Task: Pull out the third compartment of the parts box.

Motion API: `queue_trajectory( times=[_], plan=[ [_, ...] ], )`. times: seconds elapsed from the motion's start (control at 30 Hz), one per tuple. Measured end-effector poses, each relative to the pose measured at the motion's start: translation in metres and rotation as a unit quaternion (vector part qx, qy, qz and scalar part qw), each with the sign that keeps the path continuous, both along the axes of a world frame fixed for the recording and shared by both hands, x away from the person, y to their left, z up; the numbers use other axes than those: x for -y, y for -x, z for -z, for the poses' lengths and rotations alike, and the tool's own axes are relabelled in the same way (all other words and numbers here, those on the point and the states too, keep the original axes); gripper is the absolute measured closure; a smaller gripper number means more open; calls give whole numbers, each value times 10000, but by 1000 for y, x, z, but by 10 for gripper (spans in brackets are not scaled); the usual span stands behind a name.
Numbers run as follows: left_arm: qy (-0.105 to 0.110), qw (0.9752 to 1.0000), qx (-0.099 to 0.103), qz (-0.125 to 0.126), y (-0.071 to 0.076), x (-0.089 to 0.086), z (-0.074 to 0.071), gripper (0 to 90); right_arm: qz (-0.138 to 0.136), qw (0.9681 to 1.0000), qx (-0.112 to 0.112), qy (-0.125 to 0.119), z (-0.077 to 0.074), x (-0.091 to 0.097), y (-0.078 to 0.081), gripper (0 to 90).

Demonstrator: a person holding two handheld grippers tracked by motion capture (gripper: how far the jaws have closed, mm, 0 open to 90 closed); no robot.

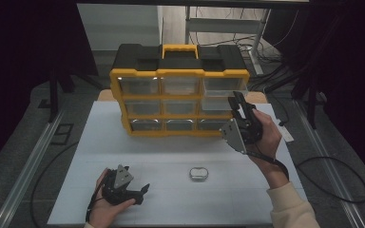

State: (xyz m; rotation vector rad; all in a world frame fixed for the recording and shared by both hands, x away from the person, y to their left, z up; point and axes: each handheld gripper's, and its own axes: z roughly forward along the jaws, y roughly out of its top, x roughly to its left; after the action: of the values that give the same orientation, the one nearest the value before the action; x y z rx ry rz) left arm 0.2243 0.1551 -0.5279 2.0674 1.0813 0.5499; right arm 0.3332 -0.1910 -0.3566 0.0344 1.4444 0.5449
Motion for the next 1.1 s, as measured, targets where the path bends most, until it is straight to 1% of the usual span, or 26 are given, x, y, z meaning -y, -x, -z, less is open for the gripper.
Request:
queue_trajectory(
  times=[0.6,0.77,1.1],
  plan=[
    [-10,10000,-3,14,0,0,0,54,-26,10000,22,-12,-1,0,4,717],
    [-9,10000,-3,15,0,0,0,54,-23,10000,-2,-3,-1,0,6,716],
    [-8,10000,-7,11,0,0,0,54,-52,10000,32,18,-1,1,9,715]
  ],
)
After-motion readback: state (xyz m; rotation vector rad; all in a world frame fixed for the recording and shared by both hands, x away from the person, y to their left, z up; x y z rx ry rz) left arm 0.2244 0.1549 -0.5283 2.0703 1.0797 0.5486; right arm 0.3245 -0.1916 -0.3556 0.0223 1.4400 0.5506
